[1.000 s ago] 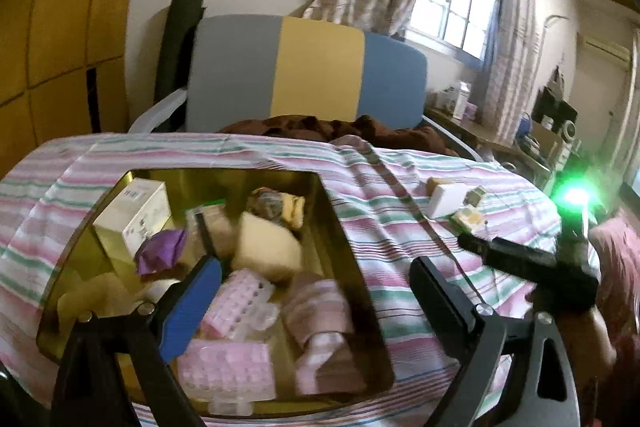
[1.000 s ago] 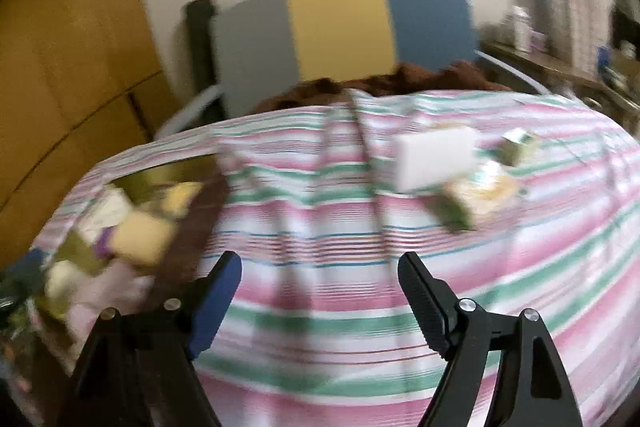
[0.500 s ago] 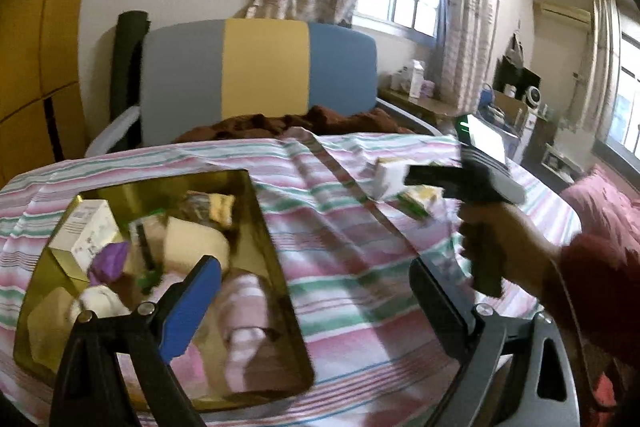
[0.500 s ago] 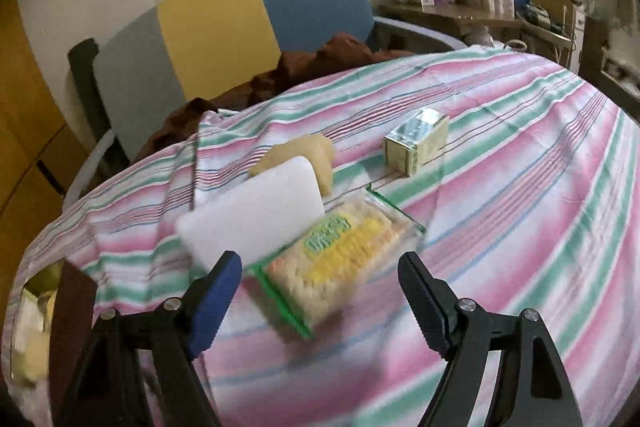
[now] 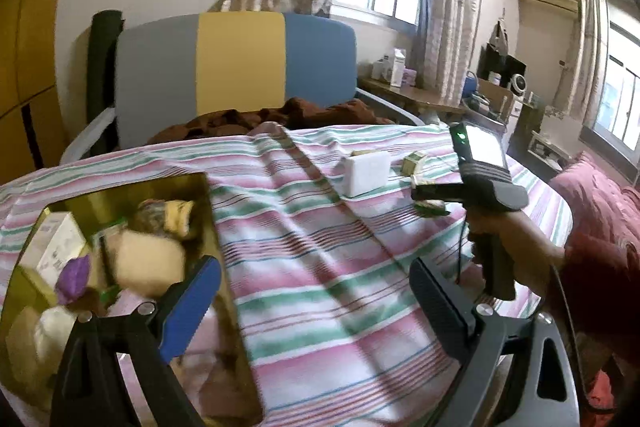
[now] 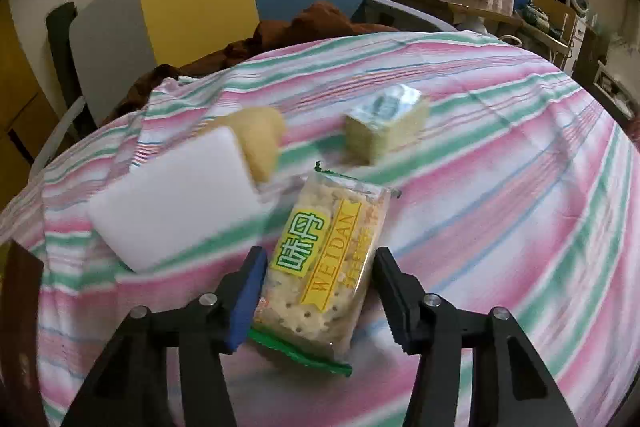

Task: Organize objects
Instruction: 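Grasp the WEIDAN cracker packet with the right tool while the left tool grasps the white eraser sponge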

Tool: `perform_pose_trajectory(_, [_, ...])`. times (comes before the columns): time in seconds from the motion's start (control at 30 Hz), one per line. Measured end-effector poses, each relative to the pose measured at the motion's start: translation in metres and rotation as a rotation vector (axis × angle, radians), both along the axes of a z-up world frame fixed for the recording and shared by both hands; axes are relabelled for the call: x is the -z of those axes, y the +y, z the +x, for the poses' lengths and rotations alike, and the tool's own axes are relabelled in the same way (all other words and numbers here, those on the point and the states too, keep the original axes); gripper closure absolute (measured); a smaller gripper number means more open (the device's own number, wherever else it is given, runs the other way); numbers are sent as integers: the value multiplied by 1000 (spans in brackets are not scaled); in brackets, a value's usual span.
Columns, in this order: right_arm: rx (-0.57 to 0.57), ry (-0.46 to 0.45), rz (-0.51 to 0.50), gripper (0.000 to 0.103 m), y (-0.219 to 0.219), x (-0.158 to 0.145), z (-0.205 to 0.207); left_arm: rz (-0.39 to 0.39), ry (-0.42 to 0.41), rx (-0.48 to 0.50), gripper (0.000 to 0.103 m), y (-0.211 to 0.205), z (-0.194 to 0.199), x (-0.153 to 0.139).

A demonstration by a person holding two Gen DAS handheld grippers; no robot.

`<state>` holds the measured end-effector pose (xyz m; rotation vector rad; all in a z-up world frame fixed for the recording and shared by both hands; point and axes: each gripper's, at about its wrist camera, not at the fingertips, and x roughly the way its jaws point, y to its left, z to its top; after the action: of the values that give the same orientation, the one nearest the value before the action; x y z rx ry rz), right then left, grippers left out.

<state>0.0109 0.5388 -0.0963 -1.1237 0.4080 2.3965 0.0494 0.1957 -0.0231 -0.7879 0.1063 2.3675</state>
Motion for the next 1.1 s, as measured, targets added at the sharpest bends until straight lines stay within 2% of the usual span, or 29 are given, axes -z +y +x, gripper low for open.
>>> perform_pose_trajectory(0.13, [7, 3, 26, 50, 23, 2, 21, 2, -25, 41, 6, 29, -19, 1])
perform_pose_trajectory(0.27, [14, 47, -17, 51, 37, 4, 33, -14, -70, 65, 6, 65, -54, 6])
perform_pose_trajectory(0.37, [11, 68, -17, 51, 37, 5, 36, -45, -88, 71, 6, 95, -85, 10])
perform_pose_trajectory(0.5, [12, 101, -30, 51, 39, 7, 39, -128, -75, 90, 6, 145, -126, 16])
perform_pose_trajectory(0.7, [17, 129, -33, 51, 40, 9, 40, -104, -121, 128, 6, 196, -168, 30])
perform_pose_trajectory(0.87, [19, 144, -40, 51, 41, 11, 42, -72, -193, 281, 7, 217, -164, 45])
perform_pose_trajectory(0.97, [21, 154, -48, 51, 43, 11, 44, -16, -192, 336, 7, 209, -149, 43])
perform_pose_trajectory(1.03, [22, 157, -48, 51, 43, 11, 43, 36, -203, 415, 7, 201, -133, 40])
perform_pose_trajectory(1.1, [22, 157, -46, 51, 42, 11, 43, 29, -160, 432, 7, 196, -118, 37])
